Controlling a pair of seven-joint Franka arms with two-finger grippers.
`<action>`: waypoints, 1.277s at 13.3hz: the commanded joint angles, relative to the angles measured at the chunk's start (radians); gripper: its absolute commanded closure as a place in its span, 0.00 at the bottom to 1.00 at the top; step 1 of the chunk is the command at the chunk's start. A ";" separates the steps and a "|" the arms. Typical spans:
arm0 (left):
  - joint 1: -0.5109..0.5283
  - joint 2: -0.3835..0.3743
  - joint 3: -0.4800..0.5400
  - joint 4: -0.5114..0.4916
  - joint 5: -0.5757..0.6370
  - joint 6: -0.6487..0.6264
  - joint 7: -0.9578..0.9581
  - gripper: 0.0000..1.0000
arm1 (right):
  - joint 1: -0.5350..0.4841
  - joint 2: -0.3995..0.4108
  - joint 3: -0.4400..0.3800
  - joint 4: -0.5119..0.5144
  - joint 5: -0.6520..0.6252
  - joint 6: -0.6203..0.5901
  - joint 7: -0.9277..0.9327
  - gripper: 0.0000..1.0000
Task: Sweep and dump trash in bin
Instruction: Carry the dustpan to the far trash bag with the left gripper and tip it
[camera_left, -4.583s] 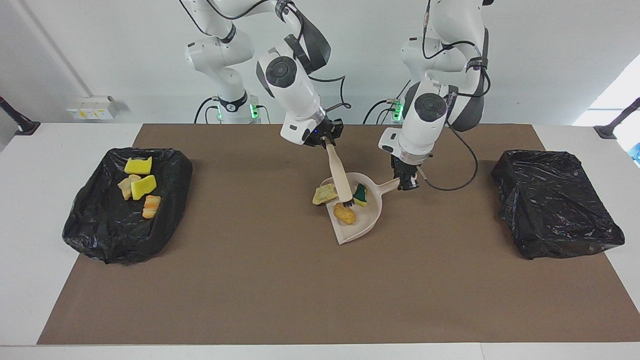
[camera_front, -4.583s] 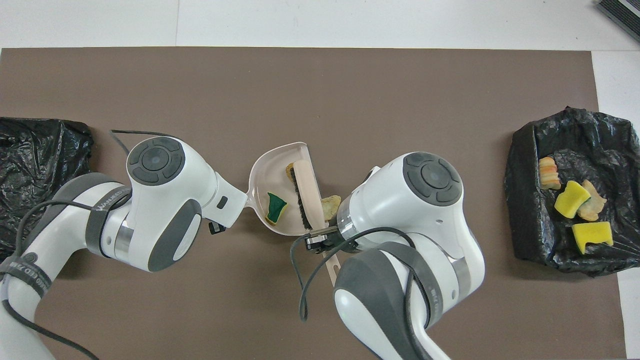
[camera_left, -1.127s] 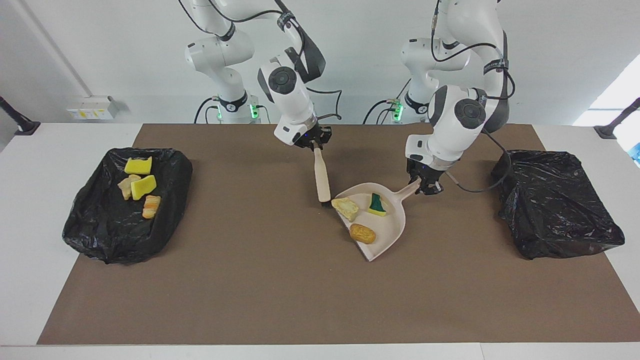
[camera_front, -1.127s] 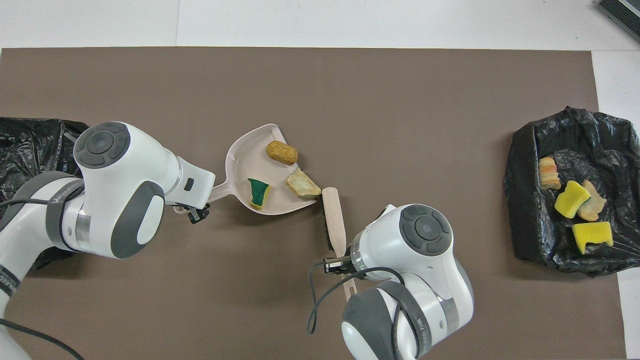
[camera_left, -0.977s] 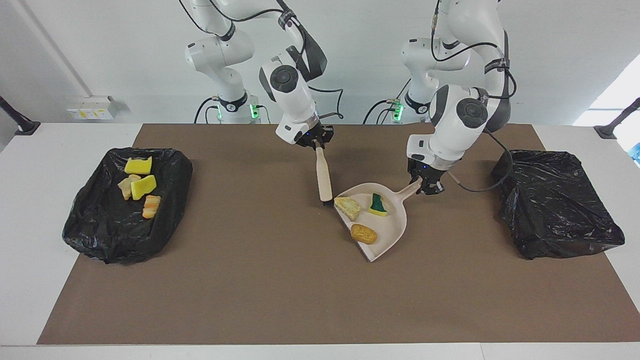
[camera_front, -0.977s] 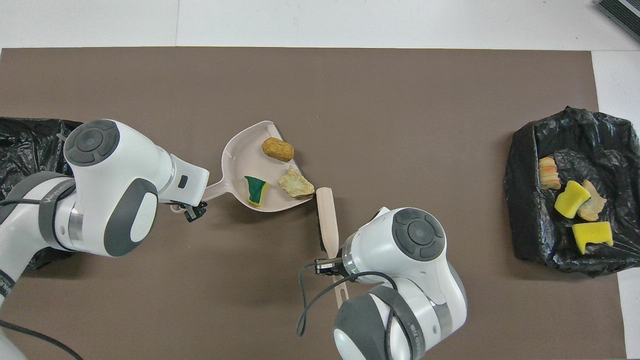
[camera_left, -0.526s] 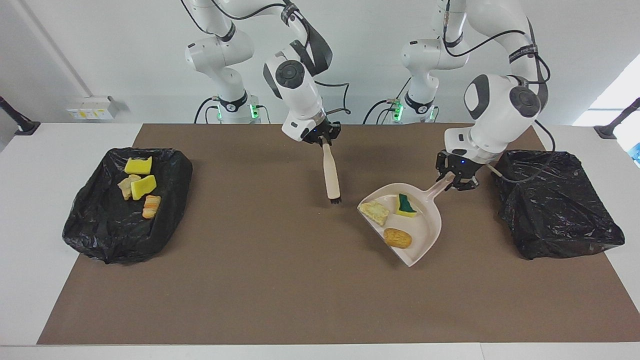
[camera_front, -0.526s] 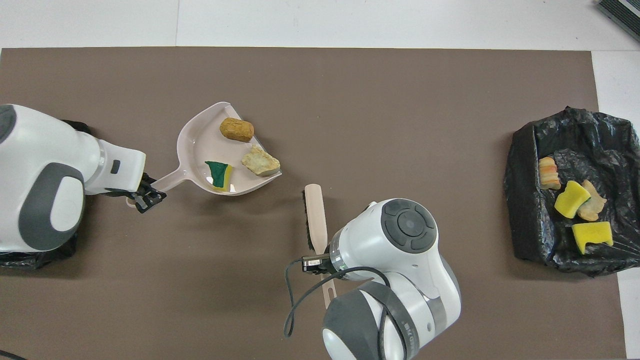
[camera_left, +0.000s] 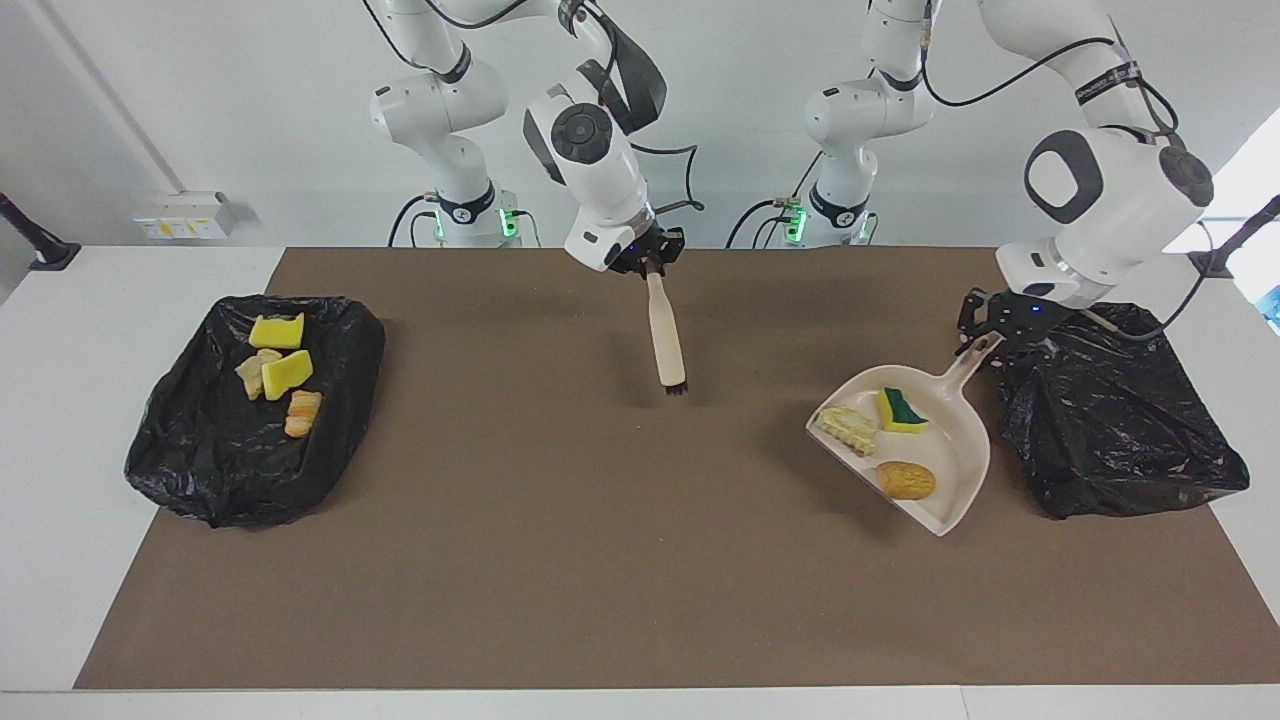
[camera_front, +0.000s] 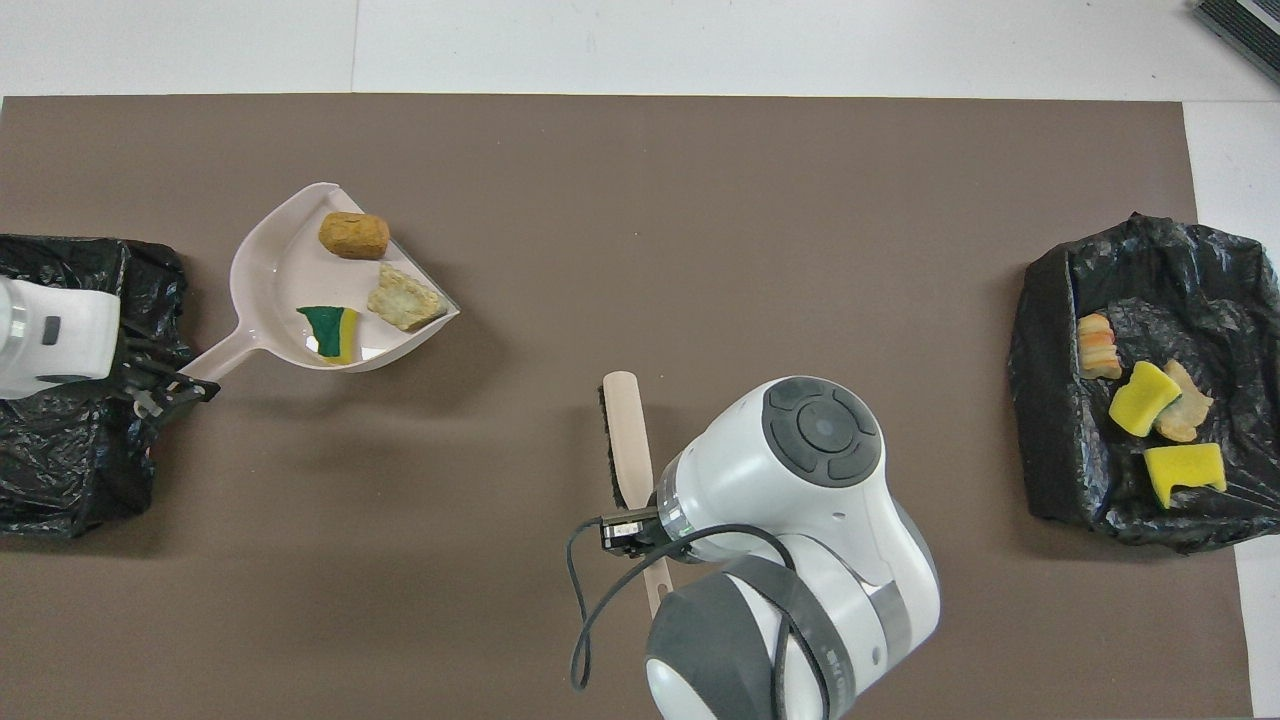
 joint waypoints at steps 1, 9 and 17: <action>0.089 0.005 -0.014 0.065 -0.024 -0.018 0.054 1.00 | -0.009 -0.024 0.004 0.003 -0.004 -0.042 0.004 1.00; 0.326 0.054 -0.012 0.177 -0.034 0.037 0.168 1.00 | 0.009 -0.081 0.009 -0.064 -0.024 -0.044 0.011 1.00; 0.407 0.123 -0.006 0.169 -0.015 0.236 0.221 1.00 | 0.222 -0.085 0.010 -0.195 -0.141 0.192 0.292 1.00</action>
